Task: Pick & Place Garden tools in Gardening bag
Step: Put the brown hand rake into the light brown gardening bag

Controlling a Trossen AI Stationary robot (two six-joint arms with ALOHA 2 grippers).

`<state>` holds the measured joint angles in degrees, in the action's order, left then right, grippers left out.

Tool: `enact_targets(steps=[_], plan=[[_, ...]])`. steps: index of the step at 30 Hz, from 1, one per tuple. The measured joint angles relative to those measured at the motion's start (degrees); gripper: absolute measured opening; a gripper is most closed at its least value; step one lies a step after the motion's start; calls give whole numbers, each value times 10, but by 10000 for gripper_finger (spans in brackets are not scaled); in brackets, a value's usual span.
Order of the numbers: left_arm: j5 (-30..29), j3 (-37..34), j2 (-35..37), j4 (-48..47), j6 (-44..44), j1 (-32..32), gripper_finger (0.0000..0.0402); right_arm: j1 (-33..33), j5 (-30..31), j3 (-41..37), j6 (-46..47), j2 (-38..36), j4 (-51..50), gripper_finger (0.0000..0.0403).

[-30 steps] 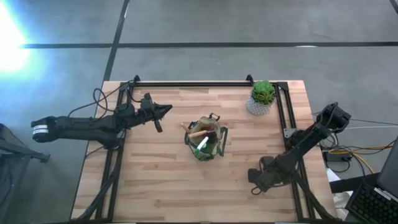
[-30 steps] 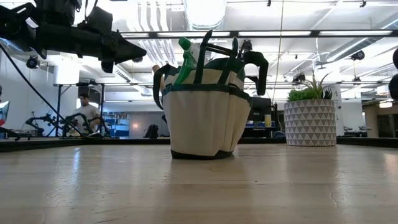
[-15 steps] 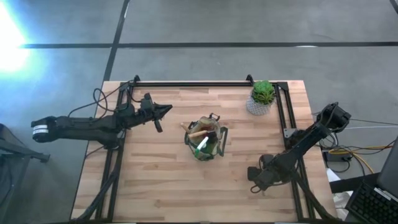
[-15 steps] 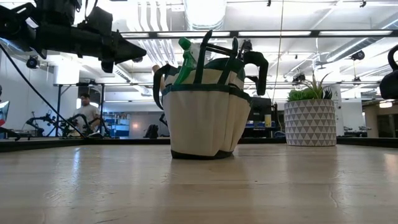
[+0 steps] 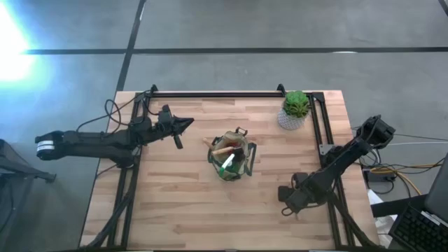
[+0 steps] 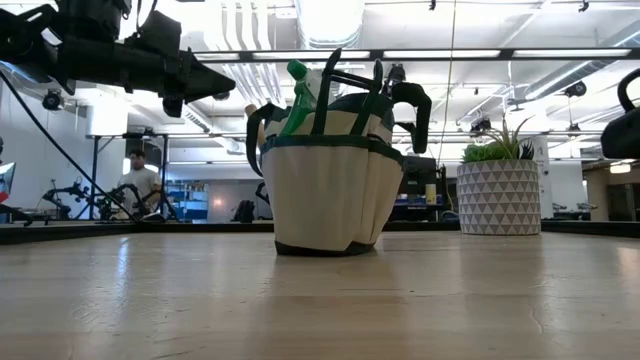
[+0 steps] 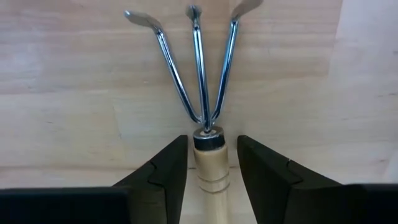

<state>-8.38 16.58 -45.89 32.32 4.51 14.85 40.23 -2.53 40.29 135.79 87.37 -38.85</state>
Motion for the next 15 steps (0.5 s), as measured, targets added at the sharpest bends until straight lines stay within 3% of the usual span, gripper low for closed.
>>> enact_targets(steps=[9,15], plan=[[0,0,0,0,0,0,14,-1,3,0,-10,0,-2,109],[0,0,0,0,0,0,14,-2,-4,0,-15,0,-1,61]])
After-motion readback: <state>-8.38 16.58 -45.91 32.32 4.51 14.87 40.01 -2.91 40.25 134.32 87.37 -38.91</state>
